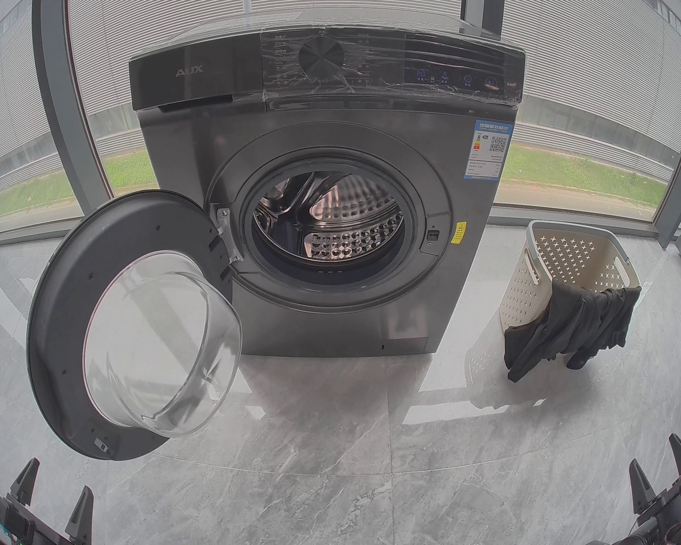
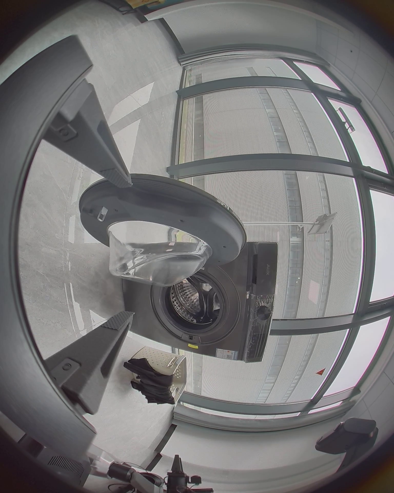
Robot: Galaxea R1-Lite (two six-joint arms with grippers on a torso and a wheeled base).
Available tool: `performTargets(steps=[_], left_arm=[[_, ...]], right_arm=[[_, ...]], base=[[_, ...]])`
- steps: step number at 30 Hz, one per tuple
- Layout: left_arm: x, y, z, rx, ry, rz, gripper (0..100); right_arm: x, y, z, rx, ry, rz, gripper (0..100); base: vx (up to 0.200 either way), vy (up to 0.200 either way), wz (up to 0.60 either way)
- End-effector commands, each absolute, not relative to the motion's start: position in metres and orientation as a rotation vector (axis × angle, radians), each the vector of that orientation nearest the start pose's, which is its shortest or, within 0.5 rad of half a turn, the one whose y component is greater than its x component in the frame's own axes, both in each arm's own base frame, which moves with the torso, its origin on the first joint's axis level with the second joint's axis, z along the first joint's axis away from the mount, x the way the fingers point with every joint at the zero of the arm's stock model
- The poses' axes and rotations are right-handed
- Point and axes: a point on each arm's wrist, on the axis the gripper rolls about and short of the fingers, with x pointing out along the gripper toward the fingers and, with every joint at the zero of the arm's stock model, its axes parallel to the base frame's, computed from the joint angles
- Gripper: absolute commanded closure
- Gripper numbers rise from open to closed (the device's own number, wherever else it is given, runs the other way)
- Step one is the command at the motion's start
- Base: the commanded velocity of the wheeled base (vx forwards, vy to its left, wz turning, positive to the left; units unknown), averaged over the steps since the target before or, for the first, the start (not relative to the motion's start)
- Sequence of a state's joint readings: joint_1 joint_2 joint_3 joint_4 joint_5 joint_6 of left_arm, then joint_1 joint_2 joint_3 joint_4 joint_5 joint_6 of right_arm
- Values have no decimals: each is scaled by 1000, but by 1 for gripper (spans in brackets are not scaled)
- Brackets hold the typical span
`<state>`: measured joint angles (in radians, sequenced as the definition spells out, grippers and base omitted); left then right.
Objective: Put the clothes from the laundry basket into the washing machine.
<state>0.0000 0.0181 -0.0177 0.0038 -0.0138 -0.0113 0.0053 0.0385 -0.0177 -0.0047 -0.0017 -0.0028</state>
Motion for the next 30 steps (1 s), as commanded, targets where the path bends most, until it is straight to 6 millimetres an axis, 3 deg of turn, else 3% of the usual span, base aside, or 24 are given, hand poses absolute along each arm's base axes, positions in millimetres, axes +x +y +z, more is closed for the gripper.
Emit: performTargets(steps=[1,7,17,25,30], left_arm=[[-23,0,75,-14,5,-14,0],[-23,0,75,-11,5,-14,0],[-23,0,75,-8,5,-11,0],[-23,0,75,-8,5,-11,0],[-23,0,75,-9,5,-11,0]], right_arm=[[-23,0,76,-3,-6,3,0],[-23,0,76,-5,-6,5,0],[-23,0,76,-5,-6,5,0],[-23,0,76,-5,-6,5,0],[-23,0,76,-5,-6,5,0]], base=[[200,0,0],[200,0,0],[0,0,0],[0,-200,0],[0,0,0]])
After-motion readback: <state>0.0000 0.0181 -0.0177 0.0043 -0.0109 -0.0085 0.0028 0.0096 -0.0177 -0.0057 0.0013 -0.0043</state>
